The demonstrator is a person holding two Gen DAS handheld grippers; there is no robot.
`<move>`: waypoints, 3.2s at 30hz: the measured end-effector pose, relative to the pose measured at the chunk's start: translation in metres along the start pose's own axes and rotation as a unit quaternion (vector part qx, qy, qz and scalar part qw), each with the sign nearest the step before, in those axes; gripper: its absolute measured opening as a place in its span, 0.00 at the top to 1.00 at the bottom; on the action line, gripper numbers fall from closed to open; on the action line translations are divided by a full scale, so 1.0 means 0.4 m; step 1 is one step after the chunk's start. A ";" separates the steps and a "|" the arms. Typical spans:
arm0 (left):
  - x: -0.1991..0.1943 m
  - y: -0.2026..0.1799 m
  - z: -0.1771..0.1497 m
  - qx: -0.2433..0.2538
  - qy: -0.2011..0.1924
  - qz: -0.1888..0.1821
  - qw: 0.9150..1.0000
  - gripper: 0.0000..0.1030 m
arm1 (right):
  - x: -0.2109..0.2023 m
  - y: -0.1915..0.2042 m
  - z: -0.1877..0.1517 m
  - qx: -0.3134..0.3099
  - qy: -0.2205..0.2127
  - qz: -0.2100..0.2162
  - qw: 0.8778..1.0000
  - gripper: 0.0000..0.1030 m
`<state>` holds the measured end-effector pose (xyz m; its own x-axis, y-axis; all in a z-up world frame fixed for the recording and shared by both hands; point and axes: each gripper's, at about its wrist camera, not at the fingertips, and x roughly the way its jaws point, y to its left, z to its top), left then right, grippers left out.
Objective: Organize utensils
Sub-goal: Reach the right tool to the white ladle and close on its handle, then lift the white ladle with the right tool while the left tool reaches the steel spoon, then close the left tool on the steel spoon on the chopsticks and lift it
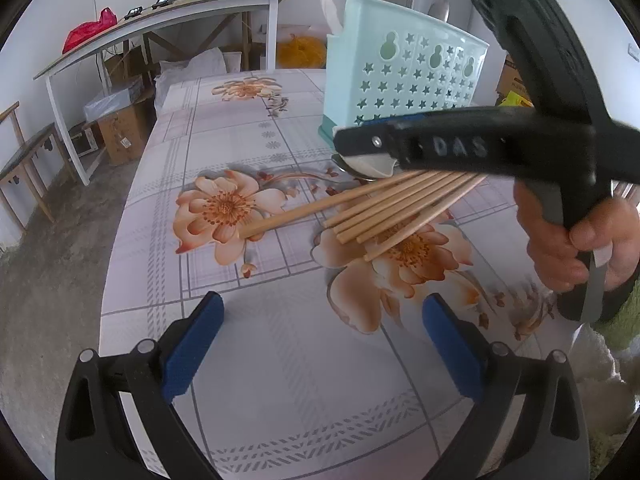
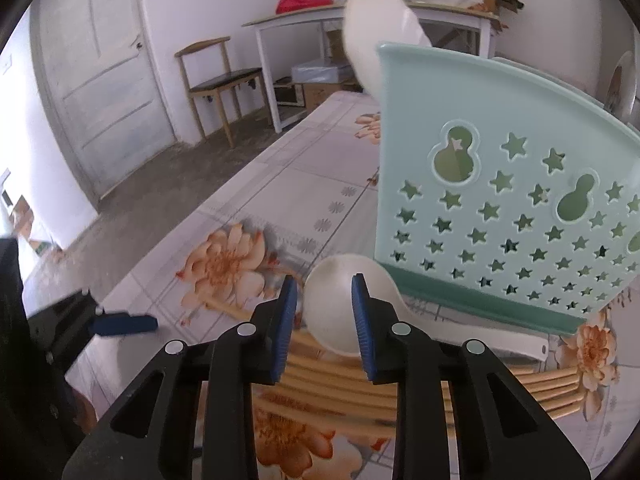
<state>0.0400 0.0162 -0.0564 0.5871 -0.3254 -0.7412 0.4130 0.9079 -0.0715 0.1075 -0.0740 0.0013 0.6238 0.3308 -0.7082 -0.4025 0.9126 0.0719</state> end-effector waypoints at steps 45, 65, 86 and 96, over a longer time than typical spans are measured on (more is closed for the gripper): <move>-0.006 0.058 0.186 -0.117 -0.055 -0.112 0.985 0.47 | -0.447 -0.265 -0.130 0.266 -0.179 -0.032 0.947 0.98; 0.166 0.040 0.238 -0.155 0.053 -0.104 0.981 0.94 | -0.460 -0.294 -0.170 0.286 -0.187 -0.010 0.940 0.98; 0.006 -0.017 0.289 -0.076 -0.044 -0.084 0.993 0.96 | -0.474 -0.284 -0.170 0.286 -0.193 -0.014 0.938 0.98; 0.179 0.071 0.256 -0.185 0.074 -0.123 0.972 0.63 | -0.469 -0.287 -0.172 0.288 -0.191 -0.010 0.938 0.98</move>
<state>0.1649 -0.0083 -0.0433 0.3845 -0.5274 -0.7576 0.2335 0.8496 -0.4730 -0.0097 -0.2573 0.0777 0.8659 0.2743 -0.4184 -0.0277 0.8612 0.5075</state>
